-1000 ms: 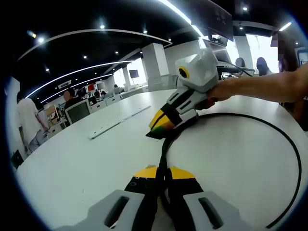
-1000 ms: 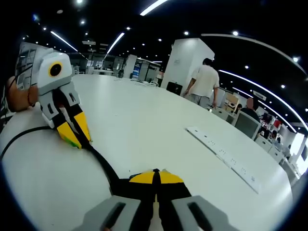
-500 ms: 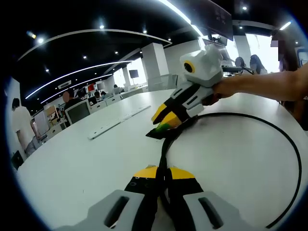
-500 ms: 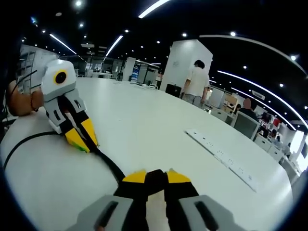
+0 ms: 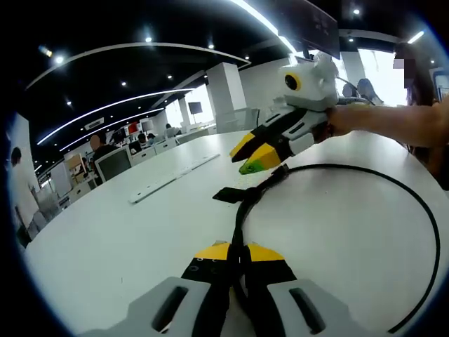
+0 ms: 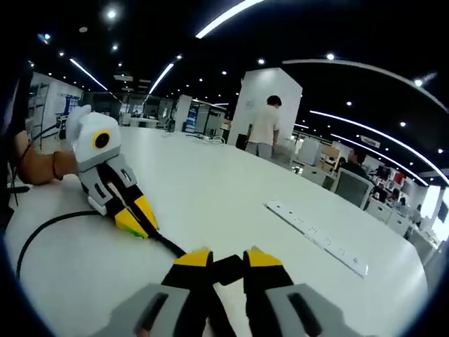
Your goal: Find the charging cable on the desk, coil it up and secure with Velcro.
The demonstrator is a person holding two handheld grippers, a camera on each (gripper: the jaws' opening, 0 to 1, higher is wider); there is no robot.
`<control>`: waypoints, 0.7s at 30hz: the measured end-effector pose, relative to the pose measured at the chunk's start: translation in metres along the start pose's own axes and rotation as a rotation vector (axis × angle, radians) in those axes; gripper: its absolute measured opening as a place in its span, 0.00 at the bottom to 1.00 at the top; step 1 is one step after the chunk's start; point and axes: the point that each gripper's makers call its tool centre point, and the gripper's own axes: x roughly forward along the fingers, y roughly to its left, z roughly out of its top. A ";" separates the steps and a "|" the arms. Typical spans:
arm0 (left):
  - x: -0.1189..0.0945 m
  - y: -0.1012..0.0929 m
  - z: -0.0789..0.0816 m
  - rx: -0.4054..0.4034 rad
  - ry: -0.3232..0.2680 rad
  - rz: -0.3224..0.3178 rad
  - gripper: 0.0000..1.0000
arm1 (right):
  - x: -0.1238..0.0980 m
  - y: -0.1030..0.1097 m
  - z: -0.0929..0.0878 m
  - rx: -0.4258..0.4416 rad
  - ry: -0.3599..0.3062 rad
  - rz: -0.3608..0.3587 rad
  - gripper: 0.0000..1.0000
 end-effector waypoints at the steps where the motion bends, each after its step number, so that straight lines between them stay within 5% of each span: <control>1: 0.000 0.000 0.000 0.000 0.000 0.000 0.08 | -0.001 0.000 0.001 -0.001 -0.004 -0.001 0.18; 21: 0.003 0.000 0.001 0.002 0.000 0.002 0.08 | -0.035 0.020 0.033 -0.016 -0.126 -0.032 0.20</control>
